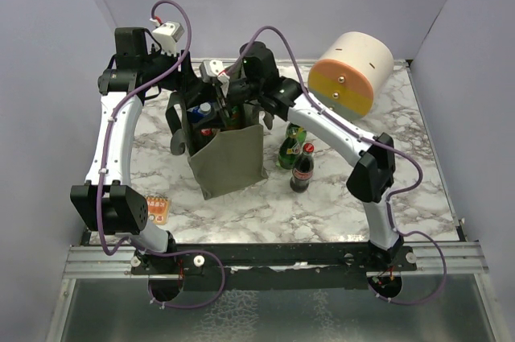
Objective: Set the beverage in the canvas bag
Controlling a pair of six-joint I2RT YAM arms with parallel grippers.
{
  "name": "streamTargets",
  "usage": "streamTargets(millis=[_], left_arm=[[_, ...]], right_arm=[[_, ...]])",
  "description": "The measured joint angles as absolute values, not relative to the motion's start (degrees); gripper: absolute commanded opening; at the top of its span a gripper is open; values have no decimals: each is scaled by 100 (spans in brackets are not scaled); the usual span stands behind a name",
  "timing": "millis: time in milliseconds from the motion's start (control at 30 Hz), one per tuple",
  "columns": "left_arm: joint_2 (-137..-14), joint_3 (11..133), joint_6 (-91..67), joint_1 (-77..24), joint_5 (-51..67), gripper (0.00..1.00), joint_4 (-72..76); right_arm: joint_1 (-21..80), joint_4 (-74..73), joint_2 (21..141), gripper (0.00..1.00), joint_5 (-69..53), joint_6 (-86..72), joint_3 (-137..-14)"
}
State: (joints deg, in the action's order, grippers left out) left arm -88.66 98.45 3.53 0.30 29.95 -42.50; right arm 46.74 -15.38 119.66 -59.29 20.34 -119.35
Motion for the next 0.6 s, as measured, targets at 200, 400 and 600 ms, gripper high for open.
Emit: streamTargets(millis=[200, 400, 600], left_arm=[[-8882, 9850, 353, 30, 3000, 59, -4250], [-8884, 9856, 351, 30, 3004, 59, -4252], [-8886, 9867, 344, 30, 3020, 59, -4250]], right_arm=[[4512, -1594, 11507, 61, -5714, 1782, -11990], [3953, -1833, 10755, 61, -5360, 1603, -11966], [3236, -2394, 9703, 61, -4707, 1686, -11397]])
